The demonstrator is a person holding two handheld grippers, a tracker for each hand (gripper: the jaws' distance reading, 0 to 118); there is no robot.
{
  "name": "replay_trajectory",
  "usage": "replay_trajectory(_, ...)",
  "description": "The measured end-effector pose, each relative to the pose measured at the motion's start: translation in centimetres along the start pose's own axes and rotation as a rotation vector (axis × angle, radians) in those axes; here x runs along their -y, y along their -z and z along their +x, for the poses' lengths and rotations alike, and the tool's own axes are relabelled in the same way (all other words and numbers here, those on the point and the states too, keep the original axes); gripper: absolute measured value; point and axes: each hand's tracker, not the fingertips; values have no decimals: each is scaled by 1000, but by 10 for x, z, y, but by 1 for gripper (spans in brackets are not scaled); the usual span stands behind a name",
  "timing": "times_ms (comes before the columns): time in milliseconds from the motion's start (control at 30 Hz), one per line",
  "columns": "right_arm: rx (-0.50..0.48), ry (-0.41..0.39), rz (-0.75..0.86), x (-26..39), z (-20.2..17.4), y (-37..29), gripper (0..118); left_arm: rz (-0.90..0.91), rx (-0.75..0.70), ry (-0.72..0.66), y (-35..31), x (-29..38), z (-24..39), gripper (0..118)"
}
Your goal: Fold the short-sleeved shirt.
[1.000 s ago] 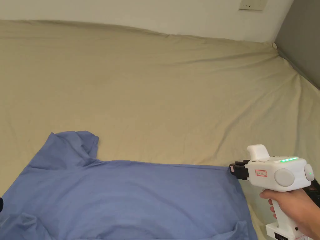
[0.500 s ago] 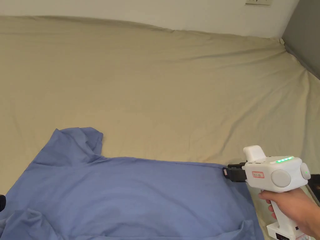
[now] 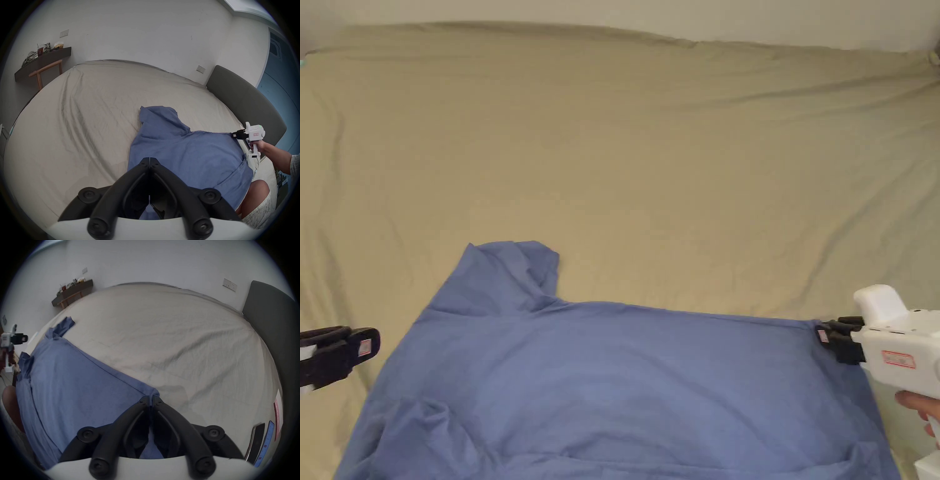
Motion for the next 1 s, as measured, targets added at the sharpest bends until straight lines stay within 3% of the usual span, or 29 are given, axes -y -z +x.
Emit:
replay_trajectory(333,-56,-11,80,-8,-17,-37,2,-71,12,39,77,-40,-36,0)
replay_trajectory(467,-48,-22,63,-10,-34,-45,2,-89,80,44,103,-51,-49,0)
replay_trajectory(500,-47,-17,64,-10,-34,-45,2,-91,92,43,109,-53,-51,7)
replay_trajectory(567,-50,-3,59,-14,-40,-49,2,-110,130,50,118,-57,-50,63)
replay_trajectory(600,-49,-1,58,-15,-41,-50,2,-133,148,47,123,-58,-49,83)
replay_trajectory(633,-42,-2,54,-16,-42,-50,2,-162,166,41,129,-61,-49,90)
replay_trajectory(900,-36,-5,43,-30,-47,-51,2,-307,145,78,163,-71,-36,90)
replay_trajectory(1000,-41,-4,43,-30,-46,-49,2,-342,189,53,170,-72,-30,82)
